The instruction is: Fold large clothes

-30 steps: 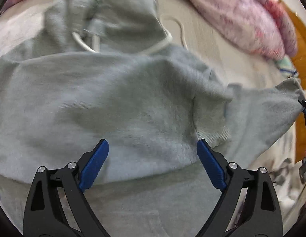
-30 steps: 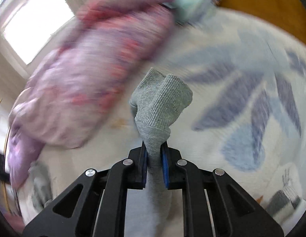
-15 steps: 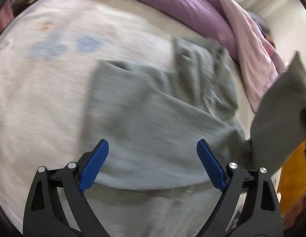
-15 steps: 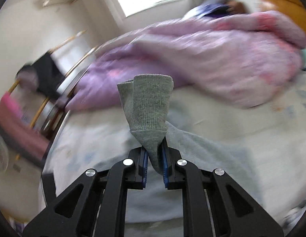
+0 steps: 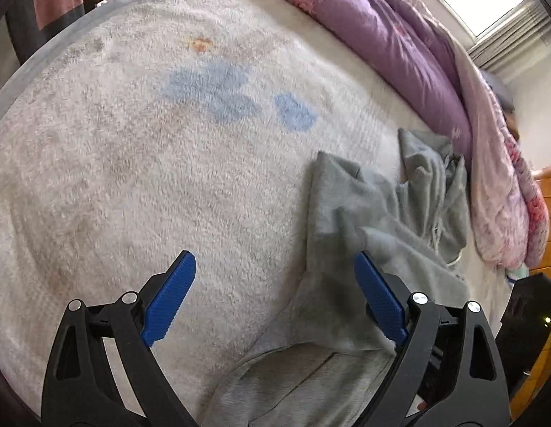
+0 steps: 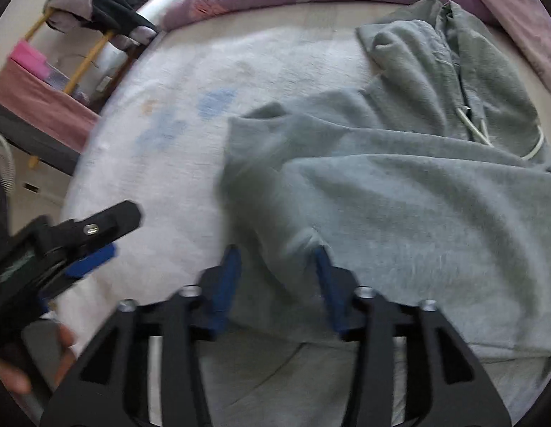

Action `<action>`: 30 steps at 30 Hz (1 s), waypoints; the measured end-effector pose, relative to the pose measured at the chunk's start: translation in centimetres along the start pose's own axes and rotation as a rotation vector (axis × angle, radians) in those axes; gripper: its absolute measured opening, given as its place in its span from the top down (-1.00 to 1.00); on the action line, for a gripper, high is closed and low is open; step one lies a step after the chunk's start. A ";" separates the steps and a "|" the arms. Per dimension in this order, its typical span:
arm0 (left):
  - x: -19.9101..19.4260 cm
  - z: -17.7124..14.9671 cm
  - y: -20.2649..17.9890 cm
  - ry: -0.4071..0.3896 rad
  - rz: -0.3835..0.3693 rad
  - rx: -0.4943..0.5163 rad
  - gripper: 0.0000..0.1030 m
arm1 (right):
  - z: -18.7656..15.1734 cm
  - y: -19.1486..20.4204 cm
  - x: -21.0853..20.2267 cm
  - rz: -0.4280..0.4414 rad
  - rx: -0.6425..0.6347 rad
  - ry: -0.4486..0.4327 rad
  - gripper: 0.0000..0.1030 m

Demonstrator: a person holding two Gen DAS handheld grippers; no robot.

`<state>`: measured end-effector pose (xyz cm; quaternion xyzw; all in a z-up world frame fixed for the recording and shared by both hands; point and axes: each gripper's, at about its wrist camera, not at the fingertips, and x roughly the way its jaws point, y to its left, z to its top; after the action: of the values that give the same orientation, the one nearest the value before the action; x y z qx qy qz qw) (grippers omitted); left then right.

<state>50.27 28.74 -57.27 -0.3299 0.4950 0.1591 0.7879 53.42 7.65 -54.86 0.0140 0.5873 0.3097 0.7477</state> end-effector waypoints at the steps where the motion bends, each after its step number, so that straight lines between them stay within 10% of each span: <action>1: -0.4 0.2 -0.3 -0.013 -0.008 0.003 -0.75 | -0.1 0.1 -0.5 0.016 -0.004 -0.010 -0.03; 6: -1.2 1.5 -2.3 -0.023 -0.033 0.021 -0.75 | 0.4 0.2 -2.4 0.049 -0.002 -0.068 -0.05; 15: 0.0 4.9 -13.6 0.015 -0.097 0.247 -0.76 | 5.5 -10.7 -10.6 -0.097 0.134 -0.175 -0.09; 20: 5.9 7.8 -20.3 0.098 -0.195 0.270 -0.76 | 10.8 -16.5 -12.5 -0.114 0.181 -0.196 -0.25; 30: 17.8 13.5 -26.1 0.164 -0.102 0.252 -0.76 | 17.3 -26.4 -7.5 -0.107 0.274 -0.162 -0.31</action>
<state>82.56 17.43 -59.61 -0.2652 0.5565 0.0280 0.7869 79.66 -11.34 -53.15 0.1095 0.5616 0.1845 0.7991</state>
